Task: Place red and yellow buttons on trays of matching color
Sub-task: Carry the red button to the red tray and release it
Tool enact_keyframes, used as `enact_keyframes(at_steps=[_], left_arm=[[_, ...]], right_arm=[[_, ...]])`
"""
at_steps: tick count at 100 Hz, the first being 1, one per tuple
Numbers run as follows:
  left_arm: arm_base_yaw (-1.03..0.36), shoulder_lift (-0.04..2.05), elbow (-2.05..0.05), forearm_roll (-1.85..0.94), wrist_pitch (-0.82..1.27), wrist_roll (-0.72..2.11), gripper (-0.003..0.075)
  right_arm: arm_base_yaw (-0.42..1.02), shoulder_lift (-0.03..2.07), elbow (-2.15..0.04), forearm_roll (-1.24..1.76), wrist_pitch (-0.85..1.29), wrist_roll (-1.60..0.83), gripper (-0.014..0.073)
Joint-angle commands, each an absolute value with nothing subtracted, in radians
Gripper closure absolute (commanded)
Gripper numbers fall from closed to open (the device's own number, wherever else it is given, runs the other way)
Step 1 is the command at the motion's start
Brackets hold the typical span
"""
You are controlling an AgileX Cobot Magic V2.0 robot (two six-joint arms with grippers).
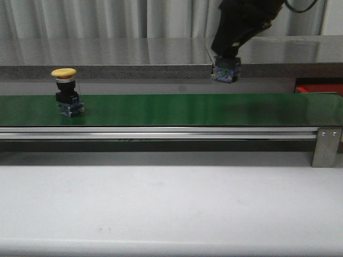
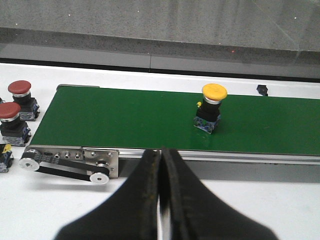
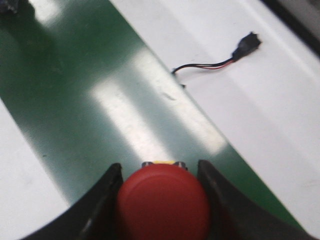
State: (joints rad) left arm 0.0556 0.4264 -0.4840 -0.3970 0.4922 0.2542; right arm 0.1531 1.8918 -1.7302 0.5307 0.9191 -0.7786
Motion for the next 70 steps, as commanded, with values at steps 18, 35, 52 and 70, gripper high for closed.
enact_keyframes(at_steps=[18, 35, 52, 70], left_arm=[[0.046, 0.433, -0.509, -0.420, 0.420, 0.254, 0.0741], [0.046, 0.433, -0.509, -0.420, 0.420, 0.254, 0.0741], [0.046, 0.433, -0.509, -0.420, 0.420, 0.254, 0.0741], [0.046, 0.433, -0.509, -0.420, 0.420, 0.254, 0.0741]], right_arm=[[-0.030, 1.826, -1.866, 0.559, 0.897, -0.736, 0.0554], [-0.162, 1.826, -1.868, 0.559, 0.897, -0.736, 0.0554], [-0.285, 1.828, -1.868, 0.559, 0.885, -0.736, 0.0554], [-0.376, 1.850, -1.868, 0.559, 0.872, -0.736, 0.0554]])
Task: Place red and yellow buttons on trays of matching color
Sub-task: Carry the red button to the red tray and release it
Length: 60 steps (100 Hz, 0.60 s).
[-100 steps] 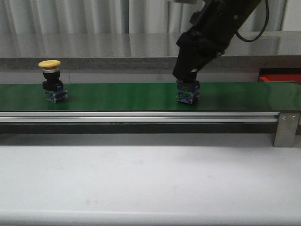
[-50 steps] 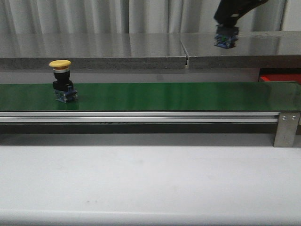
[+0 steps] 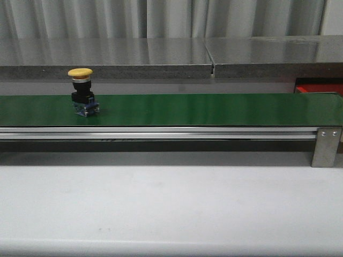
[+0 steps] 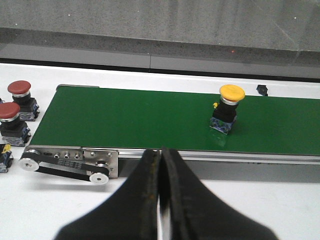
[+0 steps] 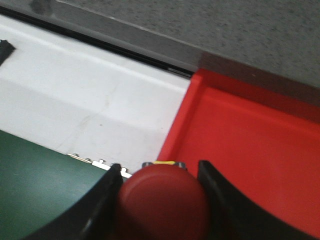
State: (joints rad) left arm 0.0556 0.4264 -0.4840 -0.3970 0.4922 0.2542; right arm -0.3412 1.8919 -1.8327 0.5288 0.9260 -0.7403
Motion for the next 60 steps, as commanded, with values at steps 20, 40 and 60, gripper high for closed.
enact_keyframes(at_steps=[20, 40, 60], left_arm=[[0.046, 0.433, -0.509, -0.420, 0.420, 0.254, 0.0741], [0.046, 0.433, -0.509, -0.420, 0.420, 0.254, 0.0741], [0.046, 0.433, -0.509, -0.420, 0.420, 0.254, 0.0741]], right_arm=[[-0.444, 1.900, -1.868, 0.560, 0.838, -0.736, 0.0554], [-0.454, 1.975, -1.868, 0.561, 0.785, -0.735, 0.0554], [-0.452, 2.037, -1.868, 0.589, 0.783, -0.733, 0.0554]])
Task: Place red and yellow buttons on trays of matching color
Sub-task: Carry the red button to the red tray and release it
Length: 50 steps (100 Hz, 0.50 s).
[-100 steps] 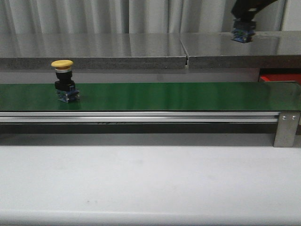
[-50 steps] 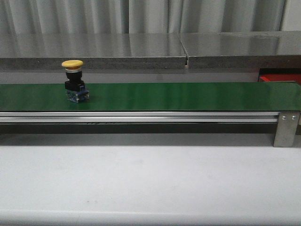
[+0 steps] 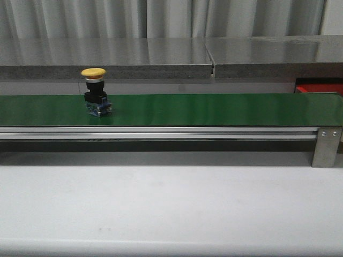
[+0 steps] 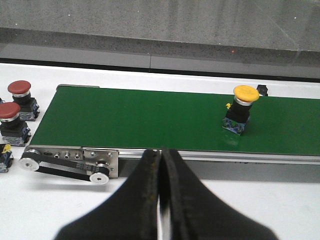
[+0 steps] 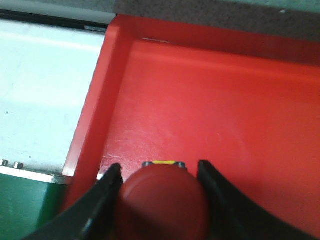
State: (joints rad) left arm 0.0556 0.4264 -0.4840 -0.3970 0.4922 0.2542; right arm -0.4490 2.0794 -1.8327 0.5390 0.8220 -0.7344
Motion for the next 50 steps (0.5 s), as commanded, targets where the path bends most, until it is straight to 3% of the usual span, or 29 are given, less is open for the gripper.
enact_keyframes(at_steps=[1, 50], left_arm=[[0.046, 0.433, -0.509, -0.420, 0.420, 0.254, 0.0741], [0.046, 0.433, -0.509, -0.420, 0.420, 0.254, 0.0741]], right_arm=[[-0.452, 2.039, -1.868, 0.590, 0.783, -0.733, 0.0554], [-0.411, 2.151, -1.863, 0.598, 0.802, -0.733, 0.0554]])
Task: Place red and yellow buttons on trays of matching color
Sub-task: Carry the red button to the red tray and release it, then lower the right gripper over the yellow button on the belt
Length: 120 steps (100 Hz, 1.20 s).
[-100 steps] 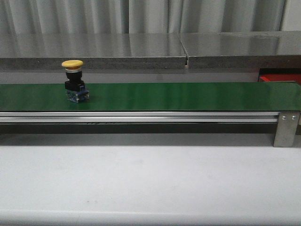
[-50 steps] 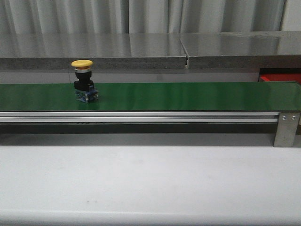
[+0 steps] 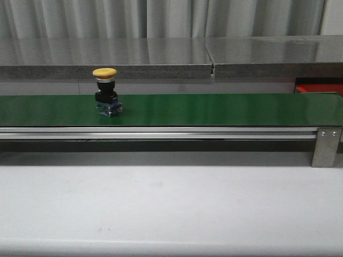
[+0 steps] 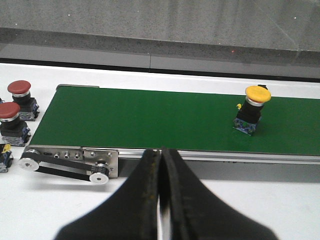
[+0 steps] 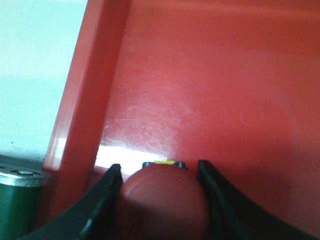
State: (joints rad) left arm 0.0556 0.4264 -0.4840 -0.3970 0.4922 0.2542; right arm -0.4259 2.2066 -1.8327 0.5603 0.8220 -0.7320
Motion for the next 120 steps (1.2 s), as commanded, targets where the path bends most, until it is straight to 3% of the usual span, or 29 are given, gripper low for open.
enact_keyframes(at_steps=[1, 20, 27, 37, 49, 56, 120], left_arm=[[0.046, 0.433, -0.509, -0.420, 0.420, 0.254, 0.0741], [0.046, 0.433, -0.509, -0.420, 0.420, 0.254, 0.0741], [0.046, 0.433, -0.509, -0.420, 0.420, 0.254, 0.0741], [0.046, 0.433, -0.509, -0.420, 0.420, 0.254, 0.0741], [0.046, 0.433, -0.509, -0.420, 0.420, 0.254, 0.0741], [0.046, 0.433, -0.509, -0.420, 0.420, 0.254, 0.0741], [0.046, 0.433, -0.509, -0.420, 0.420, 0.254, 0.0741]], right_arm=[[-0.408, 2.152, -1.863, 0.598, 0.802, -0.733, 0.0554], [-0.374, 2.161, -1.863, 0.597, 0.791, -0.733, 0.0549], [-0.370, 2.161, -1.863, 0.597, 0.791, -0.733, 0.0508], [-0.370, 2.161, -1.863, 0.597, 0.802, -0.733, 0.0354], [-0.370, 2.161, -1.863, 0.597, 0.810, -0.733, 0.0097], [-0.370, 2.160, -1.864, 0.597, 0.810, -0.733, 0.0025], [-0.343, 1.927, -1.872, 0.596, 0.915, -0.736, 0.0019]])
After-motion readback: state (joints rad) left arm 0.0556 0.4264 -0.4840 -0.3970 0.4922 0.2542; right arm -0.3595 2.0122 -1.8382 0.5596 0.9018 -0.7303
